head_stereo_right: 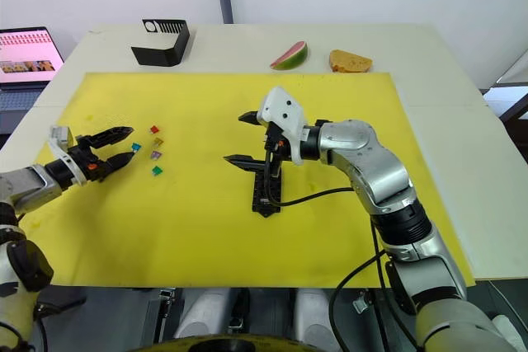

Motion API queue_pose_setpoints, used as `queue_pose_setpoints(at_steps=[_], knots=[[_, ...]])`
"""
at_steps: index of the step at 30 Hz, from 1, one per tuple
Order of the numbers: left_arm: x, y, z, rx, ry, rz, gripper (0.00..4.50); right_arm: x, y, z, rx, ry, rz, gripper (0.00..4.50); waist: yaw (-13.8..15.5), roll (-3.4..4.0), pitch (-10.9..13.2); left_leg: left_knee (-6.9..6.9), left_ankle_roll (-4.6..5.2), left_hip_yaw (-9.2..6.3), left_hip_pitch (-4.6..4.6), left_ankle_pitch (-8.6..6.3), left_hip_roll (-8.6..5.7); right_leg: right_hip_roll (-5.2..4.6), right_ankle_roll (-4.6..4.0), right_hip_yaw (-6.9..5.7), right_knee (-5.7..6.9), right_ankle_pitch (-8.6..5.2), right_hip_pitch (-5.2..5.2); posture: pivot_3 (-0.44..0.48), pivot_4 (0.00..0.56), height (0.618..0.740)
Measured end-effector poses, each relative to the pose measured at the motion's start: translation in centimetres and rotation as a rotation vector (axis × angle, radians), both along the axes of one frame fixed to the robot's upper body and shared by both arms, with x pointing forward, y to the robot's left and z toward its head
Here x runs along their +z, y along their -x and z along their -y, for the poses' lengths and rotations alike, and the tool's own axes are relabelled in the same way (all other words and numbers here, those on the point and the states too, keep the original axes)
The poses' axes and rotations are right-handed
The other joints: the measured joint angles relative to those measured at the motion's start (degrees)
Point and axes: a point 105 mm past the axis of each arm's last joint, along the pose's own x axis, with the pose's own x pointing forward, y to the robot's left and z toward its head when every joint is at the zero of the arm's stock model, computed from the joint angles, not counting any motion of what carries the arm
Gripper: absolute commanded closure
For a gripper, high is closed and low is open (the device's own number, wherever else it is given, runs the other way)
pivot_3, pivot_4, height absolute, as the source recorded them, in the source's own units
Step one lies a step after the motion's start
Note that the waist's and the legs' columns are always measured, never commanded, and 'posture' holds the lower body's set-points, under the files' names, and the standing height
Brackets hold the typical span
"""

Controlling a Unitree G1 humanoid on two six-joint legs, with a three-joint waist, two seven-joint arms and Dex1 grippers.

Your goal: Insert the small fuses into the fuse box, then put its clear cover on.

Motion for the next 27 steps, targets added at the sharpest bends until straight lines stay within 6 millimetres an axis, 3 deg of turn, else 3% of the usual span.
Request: queue_pose_setpoints(at_steps=[11,14,16,27], knots=[[-0.2,-0.7,0.5,0.001,0.004,0.023,0.0,0.0,0.1,0.1,-0.008,0.01,-0.001,0.01,0.05,0.01,-0.01,0.0,0.0,-0.02,0.0,0.0,-0.02,-0.02,0.0,0.0,0.01,0.0,0.01,0.0,0.15,0.74],[-0.2,-0.7,0.6,-0.004,-0.001,0.023,0.74,0.0,0.1,0.3,-0.013,0.015,0.001,0.0,0.04,0.01,-0.01,0.0,0.01,-0.02,0.0,0.0,-0.02,-0.03,0.0,0.0,0.01,0.0,0.01,0.0,0.15,0.74],[-0.6,-0.8,0.7,-0.006,-0.012,0.01,1.74,0.0,0.1,0.4,-0.016,0.018,-0.002,0.0,0.01,0.01,-0.01,0.0,0.01,-0.02,-0.01,0.0,-0.02,-0.03,0.0,0.0,0.0,0.0,0.01,0.0,0.15,0.74],[-1.1,-1.1,0.9,0.0,-0.046,-0.006,1.74,-0.1,0.1,0.4,-0.019,0.017,-0.005,0.0,-0.06,0.0,-0.01,0.0,0.02,-0.02,-0.01,-0.01,-0.02,-0.03,0.0,0.0,0.0,0.0,0.0,0.0,0.15,0.74]])
